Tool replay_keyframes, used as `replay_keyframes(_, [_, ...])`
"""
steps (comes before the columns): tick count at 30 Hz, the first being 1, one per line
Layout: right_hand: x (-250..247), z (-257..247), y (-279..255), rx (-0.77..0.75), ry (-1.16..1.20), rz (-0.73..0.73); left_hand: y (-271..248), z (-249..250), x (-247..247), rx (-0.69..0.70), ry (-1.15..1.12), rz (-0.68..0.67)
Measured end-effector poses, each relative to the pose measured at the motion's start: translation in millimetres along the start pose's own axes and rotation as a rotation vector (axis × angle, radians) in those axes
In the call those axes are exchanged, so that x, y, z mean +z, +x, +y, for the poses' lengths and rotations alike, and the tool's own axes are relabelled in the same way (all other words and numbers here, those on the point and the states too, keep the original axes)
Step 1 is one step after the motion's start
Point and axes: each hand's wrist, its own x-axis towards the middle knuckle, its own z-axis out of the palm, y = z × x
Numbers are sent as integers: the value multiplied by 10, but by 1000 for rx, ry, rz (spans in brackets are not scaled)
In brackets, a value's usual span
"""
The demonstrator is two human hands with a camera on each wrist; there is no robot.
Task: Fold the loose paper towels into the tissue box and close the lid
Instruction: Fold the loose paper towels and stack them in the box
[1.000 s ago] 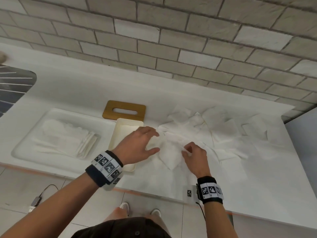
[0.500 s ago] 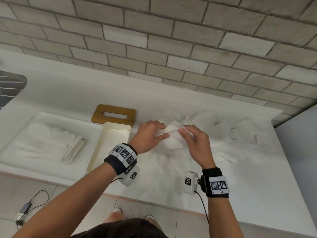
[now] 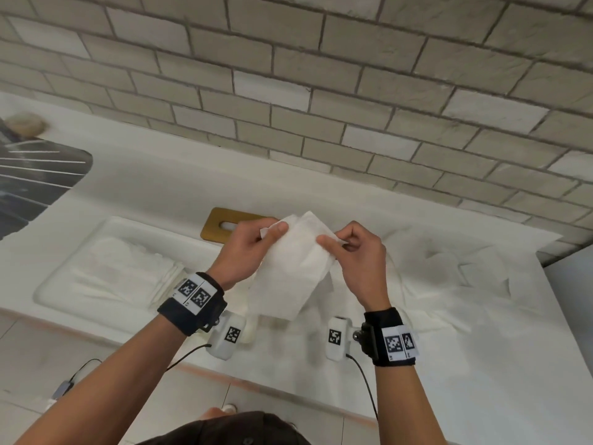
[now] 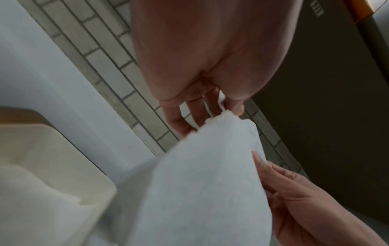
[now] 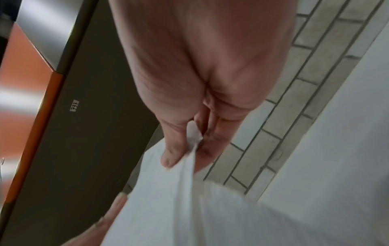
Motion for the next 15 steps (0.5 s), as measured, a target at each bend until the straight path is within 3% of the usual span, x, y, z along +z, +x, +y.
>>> replay_keyframes(7, [563, -301, 270, -74, -332, -85, -95, -260, -847, -53, 226, 320])
replay_keyframes(9, [857, -520, 227, -237, -352, -9, -157, -344, -1276, -49, 282, 382])
replay_keyframes(12, [920, -735, 71, -564, -369, 180, -167, -323, -1520, -20, 297, 442])
replay_keyframes(15, [1158, -602, -194, -718, -473, 159, -216, -282, -1784, 17, 287, 483])
